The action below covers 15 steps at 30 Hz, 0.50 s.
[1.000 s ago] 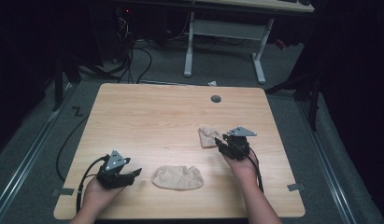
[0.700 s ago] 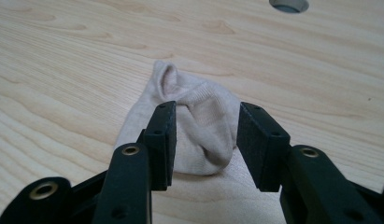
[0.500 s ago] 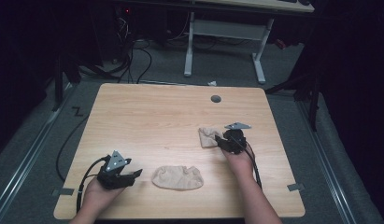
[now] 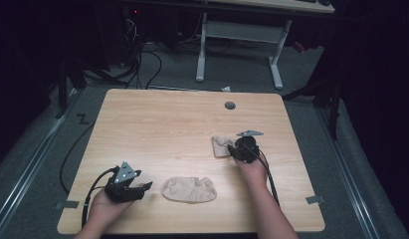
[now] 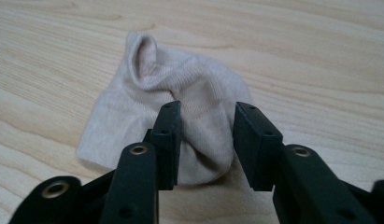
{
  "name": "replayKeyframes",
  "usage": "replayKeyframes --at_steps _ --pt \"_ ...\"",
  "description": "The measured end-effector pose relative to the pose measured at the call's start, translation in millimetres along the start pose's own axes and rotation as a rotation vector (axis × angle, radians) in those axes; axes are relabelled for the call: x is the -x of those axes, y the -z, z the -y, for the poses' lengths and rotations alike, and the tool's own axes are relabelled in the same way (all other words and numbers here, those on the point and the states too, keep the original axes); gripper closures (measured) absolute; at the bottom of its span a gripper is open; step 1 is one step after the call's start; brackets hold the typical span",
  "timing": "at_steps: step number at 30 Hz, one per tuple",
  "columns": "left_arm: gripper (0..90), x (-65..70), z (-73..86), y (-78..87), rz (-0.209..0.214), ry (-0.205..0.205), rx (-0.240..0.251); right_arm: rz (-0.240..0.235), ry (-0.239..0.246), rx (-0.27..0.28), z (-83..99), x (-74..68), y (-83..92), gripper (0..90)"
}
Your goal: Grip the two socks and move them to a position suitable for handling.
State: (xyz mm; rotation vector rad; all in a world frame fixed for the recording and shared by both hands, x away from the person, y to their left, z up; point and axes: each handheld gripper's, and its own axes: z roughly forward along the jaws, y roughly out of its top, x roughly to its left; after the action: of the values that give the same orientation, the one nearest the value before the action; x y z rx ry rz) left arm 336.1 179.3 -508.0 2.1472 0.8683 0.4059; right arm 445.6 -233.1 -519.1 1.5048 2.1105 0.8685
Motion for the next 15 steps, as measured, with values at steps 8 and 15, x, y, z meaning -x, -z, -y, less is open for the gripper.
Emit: replayKeyframes --at_steps 8,15 --pt "40.0 0.5 -0.1 -1.1 0.004 -0.005 -0.007 0.013 0.055 0.062 -2.7 -10.4 14.6 84.8" --pt "39.9 0.8 -0.4 -1.8 0.007 -0.006 -0.005 -0.028 0.087 0.131 -12.2 -23.8 40.2 85.1"
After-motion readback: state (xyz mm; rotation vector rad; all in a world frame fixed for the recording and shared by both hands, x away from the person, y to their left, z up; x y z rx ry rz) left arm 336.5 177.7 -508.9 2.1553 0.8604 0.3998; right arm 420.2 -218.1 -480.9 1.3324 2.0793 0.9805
